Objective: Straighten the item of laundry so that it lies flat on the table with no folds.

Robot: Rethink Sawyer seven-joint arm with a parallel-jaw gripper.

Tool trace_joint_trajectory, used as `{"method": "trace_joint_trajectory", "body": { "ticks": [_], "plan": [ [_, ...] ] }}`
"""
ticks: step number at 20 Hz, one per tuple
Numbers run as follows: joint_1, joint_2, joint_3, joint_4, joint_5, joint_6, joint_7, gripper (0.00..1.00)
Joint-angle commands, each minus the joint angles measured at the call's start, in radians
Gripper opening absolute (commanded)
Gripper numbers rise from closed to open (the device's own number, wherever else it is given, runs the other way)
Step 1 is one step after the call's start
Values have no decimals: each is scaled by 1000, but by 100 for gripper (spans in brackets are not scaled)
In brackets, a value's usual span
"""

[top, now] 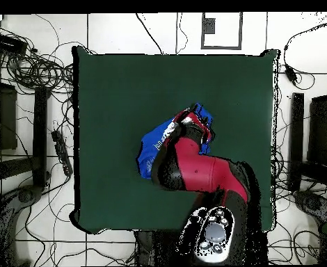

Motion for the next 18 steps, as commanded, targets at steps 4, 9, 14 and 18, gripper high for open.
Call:
{"method": "trace_joint_trajectory", "body": {
  "ticks": [4, 9, 14, 18],
  "plan": [
    [-157, 44, 302, 198, -150, -140, 108, 100],
    [-193, 60, 316, 206, -179, -184, 105, 100],
    [-192, 105, 317, 208, -176, -249, 112, 100],
    [-173, 137, 303, 200, -154, -280, 107, 100]
  ]
}}
